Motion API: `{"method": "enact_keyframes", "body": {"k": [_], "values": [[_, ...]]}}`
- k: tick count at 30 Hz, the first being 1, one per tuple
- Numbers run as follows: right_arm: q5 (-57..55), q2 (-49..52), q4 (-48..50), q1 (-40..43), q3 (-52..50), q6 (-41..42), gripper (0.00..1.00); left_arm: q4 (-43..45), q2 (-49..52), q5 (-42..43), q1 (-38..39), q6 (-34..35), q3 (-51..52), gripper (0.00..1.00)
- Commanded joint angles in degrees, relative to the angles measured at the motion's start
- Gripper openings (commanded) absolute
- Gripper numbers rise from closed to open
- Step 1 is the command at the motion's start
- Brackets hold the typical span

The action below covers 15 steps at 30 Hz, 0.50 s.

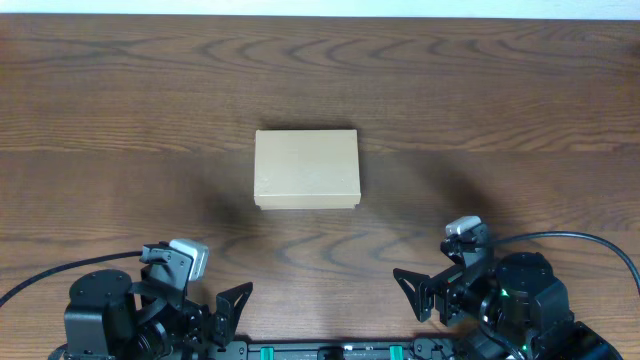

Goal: Pack container

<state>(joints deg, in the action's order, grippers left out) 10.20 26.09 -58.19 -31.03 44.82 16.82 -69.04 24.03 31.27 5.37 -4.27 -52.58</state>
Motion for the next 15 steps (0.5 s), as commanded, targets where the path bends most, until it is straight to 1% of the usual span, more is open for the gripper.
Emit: {"method": "enact_keyframes", "body": {"k": [1, 14, 15], "values": [[-1.0, -0.3, -0.6, -0.5, -0.5, 1.6, 0.99, -0.3, -0.2, -0.4, 0.0, 0.2, 0.1, 0.95], [-1.0, -0.3, -1.6, -0.5, -0.5, 1.6, 0.99, -0.4, -0.3, -0.4, 0.0, 0.2, 0.1, 0.95], [-1.0, -0.3, -1.6, -0.5, -0.5, 1.6, 0.99, -0.2, -0.4, -1.5, 0.0, -0.9, 0.1, 0.95]]}}
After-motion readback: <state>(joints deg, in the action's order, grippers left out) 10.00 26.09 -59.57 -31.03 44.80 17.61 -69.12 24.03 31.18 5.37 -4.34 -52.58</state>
